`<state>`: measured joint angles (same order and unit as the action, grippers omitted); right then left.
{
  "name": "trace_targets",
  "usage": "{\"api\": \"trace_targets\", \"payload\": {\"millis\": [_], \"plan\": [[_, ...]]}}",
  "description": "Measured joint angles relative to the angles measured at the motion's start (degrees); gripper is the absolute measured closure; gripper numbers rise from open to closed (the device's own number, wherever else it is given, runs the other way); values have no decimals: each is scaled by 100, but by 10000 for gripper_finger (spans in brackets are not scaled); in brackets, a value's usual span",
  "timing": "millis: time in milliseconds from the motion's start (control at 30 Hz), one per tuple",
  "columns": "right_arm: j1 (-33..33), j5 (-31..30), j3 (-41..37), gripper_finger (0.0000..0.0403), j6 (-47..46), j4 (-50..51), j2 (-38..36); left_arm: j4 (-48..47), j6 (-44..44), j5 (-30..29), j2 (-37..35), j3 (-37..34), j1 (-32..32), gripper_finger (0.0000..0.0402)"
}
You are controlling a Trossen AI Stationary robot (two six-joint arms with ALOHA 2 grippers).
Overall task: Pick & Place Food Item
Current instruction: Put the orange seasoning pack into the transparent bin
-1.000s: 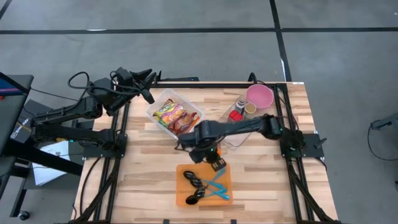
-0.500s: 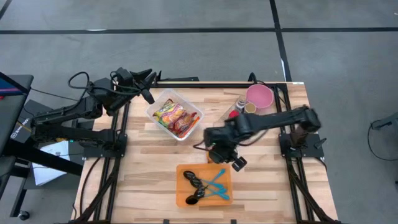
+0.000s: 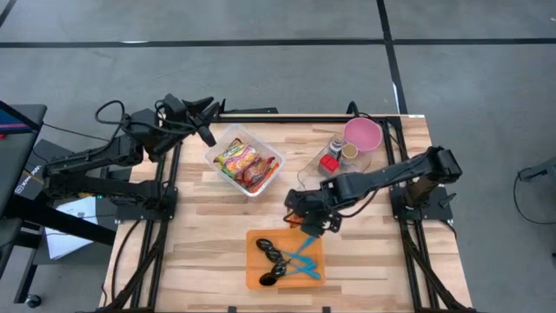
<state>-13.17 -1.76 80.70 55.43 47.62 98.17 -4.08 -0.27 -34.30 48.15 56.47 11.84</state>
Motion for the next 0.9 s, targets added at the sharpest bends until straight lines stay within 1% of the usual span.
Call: {"api": "trace_targets", "payload": {"millis": [133,267,333,433,533,667,767,900], "plan": [[7,-279,12,335,92,-337,142,-2,0,12,1,0,0,297],[22,-697,-10,335,379,-242,471,-11,-7,10,1,0,-1,297],[20,-782,-10,335,473,-210,594,-9,-9,10,-1,0,0,297],[20,-925,-6,335,447,-240,827,-9,-12,10,1,0,0,297],[32,-1171,59,335,181,-219,975,-13,-5,12,1,0,0,297],[88,-1175,281,335,25,-142,1190,-10,0,8,1,0,2,297],[141,-1167,590,335,-62,-95,1413,-20,0,10,1,0,0,297],[201,-1117,1136,335,-487,412,1826,-91,2,10,1,0,2,297]]}}
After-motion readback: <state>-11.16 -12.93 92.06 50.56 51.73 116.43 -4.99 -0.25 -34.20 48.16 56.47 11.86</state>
